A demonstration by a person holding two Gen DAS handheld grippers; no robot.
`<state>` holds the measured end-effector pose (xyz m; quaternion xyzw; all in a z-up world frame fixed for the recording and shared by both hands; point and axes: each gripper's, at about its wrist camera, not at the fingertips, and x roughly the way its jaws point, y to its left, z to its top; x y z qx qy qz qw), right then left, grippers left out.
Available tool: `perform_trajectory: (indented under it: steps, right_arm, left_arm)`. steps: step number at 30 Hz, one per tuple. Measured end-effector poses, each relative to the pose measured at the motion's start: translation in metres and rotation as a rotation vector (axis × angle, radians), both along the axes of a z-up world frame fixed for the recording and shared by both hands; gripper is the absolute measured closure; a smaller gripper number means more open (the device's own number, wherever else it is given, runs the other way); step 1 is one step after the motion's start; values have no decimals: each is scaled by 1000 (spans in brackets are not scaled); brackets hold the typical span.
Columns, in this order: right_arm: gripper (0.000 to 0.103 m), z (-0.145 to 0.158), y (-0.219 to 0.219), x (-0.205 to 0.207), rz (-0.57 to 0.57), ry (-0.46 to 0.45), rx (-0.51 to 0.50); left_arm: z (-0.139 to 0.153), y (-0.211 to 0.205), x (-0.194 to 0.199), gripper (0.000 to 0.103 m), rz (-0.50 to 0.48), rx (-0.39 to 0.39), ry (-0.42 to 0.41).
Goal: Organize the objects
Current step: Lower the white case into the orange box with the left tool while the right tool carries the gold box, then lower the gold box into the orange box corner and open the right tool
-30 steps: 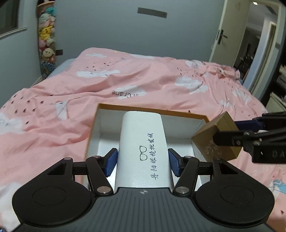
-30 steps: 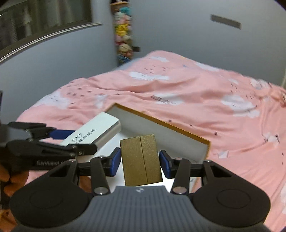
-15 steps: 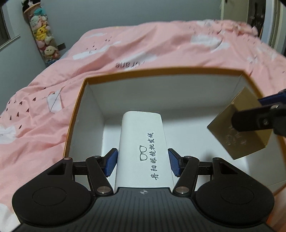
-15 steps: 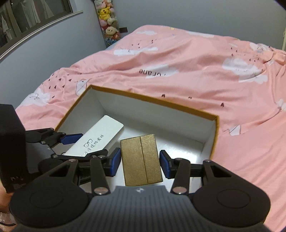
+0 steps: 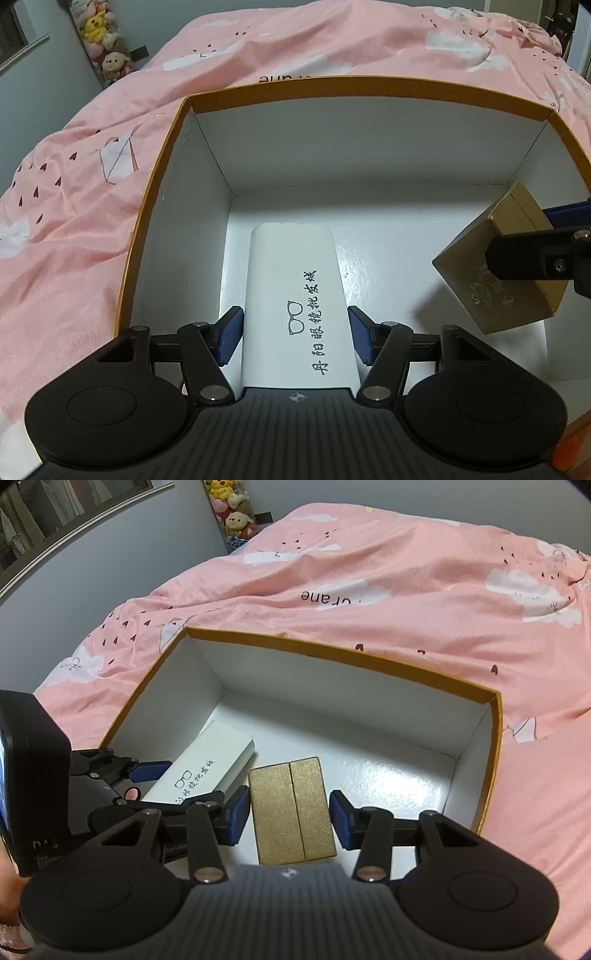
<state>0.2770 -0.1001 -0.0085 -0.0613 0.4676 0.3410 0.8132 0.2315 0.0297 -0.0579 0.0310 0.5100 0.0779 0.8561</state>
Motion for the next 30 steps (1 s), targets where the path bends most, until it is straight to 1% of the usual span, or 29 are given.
perform_trajectory:
  steps: [7,9,16,18,19,20,21,24,26,27,29,30]
  right_arm:
    - [54,-4,0,2,3,23,0]
    - [54,-5,0,2,4,31,2]
    - [54,-8,2,5,8,60,19]
    - [54,-10,3,6,9,72,26]
    - [54,-11,5,7,8,82,30]
    - [54,-13,6,8,6,92,33]
    - [54,-15,8,8,3,103,35]
    - [54,-22,17,10,-15,134,38]
    - [54,-26,24,10,-22,150,35]
    - [54,-29,28,10,-28,157,30]
    - [54,-32,35,9,-39,166,23]
    - [54,-34,38,9,-42,173,22]
  left_arm:
    - [1,-1,1,30,-13,-7,1]
    - [1,1,1,29,-24,-24,-1]
    - [8,11,-3,30,-44,-109,-24]
    - [15,17,-7,30,-49,-148,-53]
    - [20,21,-10,32,-53,-175,-73]
    - [27,26,-14,32,-63,-206,-102]
    - [33,31,-17,32,-64,-221,-121]
    - [52,48,-26,32,-32,-239,-194]
    - [58,63,-29,32,13,-264,-217]
    - [60,69,-31,33,28,-276,-222]
    - [59,80,-29,46,47,-321,-220]
    - [57,84,-28,49,57,-340,-214]
